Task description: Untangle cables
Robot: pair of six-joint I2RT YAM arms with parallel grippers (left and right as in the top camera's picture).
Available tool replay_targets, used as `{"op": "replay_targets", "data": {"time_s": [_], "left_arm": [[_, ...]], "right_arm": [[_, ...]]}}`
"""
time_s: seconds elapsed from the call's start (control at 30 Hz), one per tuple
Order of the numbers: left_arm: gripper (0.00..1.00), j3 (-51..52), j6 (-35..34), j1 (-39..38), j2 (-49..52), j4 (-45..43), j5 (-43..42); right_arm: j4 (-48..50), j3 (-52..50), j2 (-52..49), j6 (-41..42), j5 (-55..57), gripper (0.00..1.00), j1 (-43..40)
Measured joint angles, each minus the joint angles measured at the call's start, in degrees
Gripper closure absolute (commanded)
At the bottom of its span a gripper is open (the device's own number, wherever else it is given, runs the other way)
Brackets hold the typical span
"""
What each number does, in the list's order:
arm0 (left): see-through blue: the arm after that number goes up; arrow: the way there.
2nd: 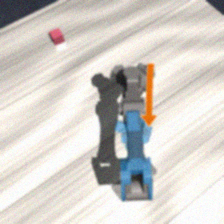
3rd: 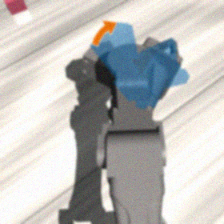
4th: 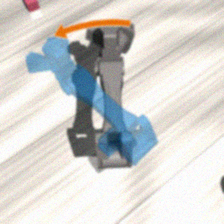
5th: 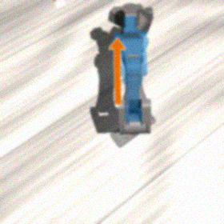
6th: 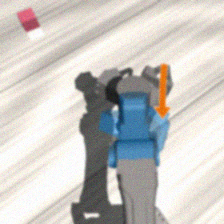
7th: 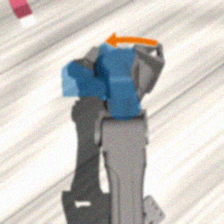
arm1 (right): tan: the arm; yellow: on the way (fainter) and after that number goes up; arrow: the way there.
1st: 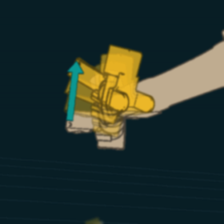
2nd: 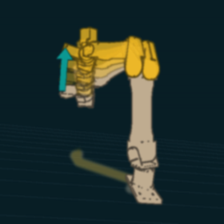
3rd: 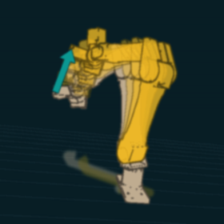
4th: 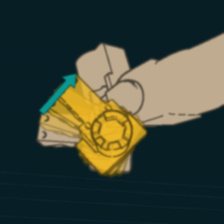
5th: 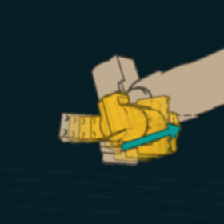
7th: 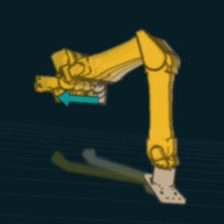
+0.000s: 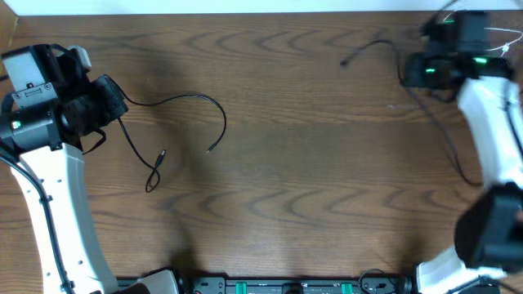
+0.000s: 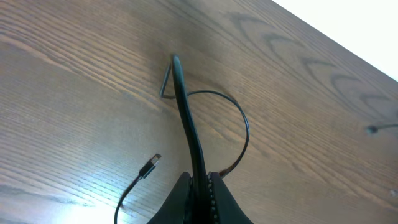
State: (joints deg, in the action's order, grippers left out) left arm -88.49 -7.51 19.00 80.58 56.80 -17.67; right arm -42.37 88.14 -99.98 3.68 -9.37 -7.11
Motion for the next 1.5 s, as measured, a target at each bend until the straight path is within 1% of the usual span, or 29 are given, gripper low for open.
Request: {"op": "replay_targets", "data": {"time_s": [0.1,0.27,0.3,0.4,0.5,0.57,0.6,0.67,0.77,0.83,0.87,0.93,0.97,1.1,1.17,1.2,1.27,1.37,1.43,1.5], "left_arm": [[0.92,0.00,0.00,0.00,0.00,-0.02,0.00],[0.93,0.00,0.00,0.00,0.00,-0.11,0.00],[0.93,0.00,0.00,0.00,0.00,-0.17,0.02],[0.92,0.00,0.00,0.00,0.00,-0.26,0.00],[0.93,0.00,0.00,0.00,0.00,-0.39,0.00],[0.92,0.00,0.00,0.00,0.00,-0.42,0.02],[0.93,0.00,0.00,0.00,0.00,-0.39,0.02],[0.93,0.00,0.00,0.00,0.00,-0.42,0.00],[0.93,0.00,0.00,0.00,0.00,-0.44,0.02],[0.93,0.00,0.00,0.00,0.00,-0.44,0.00],[0.93,0.00,0.00,0.00,0.00,-0.44,0.00],[0.93,0.00,0.00,0.00,0.02,-0.42,0.00],[0.92,0.00,0.00,0.00,0.11,-0.42,0.00],[0.93,0.00,0.00,0.00,0.63,-0.42,0.00],[0.93,0.00,0.00,0.00,1.05,-0.46,0.02],[0.93,0.00,0.00,0.00,1.11,-0.50,0.00],[0.93,0.00,0.00,0.00,1.20,-0.55,0.02],[0.93,0.00,0.00,0.00,1.20,-0.66,0.02],[0.93,0.00,0.00,0.00,1.20,-0.63,0.02],[0.92,0.00,0.00,0.00,1.20,-0.68,0.00]], "right_arm": [[-1.18,0.00,2.27,1.66,2.60,0.99,-4.42],[-1.42,0.00,2.54,3.85,5.25,0.99,-10.34],[-1.53,0.00,2.54,3.78,4.98,0.97,-11.80],[-3.39,0.00,2.54,0.79,0.98,0.85,-13.55],[-7.23,0.00,2.54,-2.75,-2.34,0.76,-11.34],[-11.61,-0.02,2.32,-4.42,-2.99,0.64,-8.94],[-13.86,0.13,1.88,-4.90,-2.78,0.56,-8.00],[-17.92,0.13,0.63,-5.70,-1.44,0.49,-6.69],[-21.33,0.13,-2.16,-6.25,2.10,0.48,-6.43],[-20.85,0.11,-4.15,-6.27,3.89,0.50,-6.69],[-19.63,0.09,-5.29,-6.27,4.02,0.53,-6.80],[-16.81,0.04,-6.82,-6.40,3.67,0.55,-6.84],[-12.31,-0.04,-8.15,-5.90,2.34,0.55,-6.82],[-2.51,0.00,-12.20,-4.22,0.50,0.54,-5.84],[5.20,-0.04,-16.44,-2.51,0.42,0.53,-3.34],[6.80,-0.07,-17.27,-2.23,0.92,0.53,-2.78],[13.03,-0.04,-20.06,-1.25,2.64,0.53,-0.61],[16.87,-0.07,-22.29,-0.66,5.14,0.53,1.51],[16.83,-0.07,-23.28,0.70,6.75,0.54,2.49],[14.75,-0.07,-23.43,2.38,7.80,0.56,2.64]]}}
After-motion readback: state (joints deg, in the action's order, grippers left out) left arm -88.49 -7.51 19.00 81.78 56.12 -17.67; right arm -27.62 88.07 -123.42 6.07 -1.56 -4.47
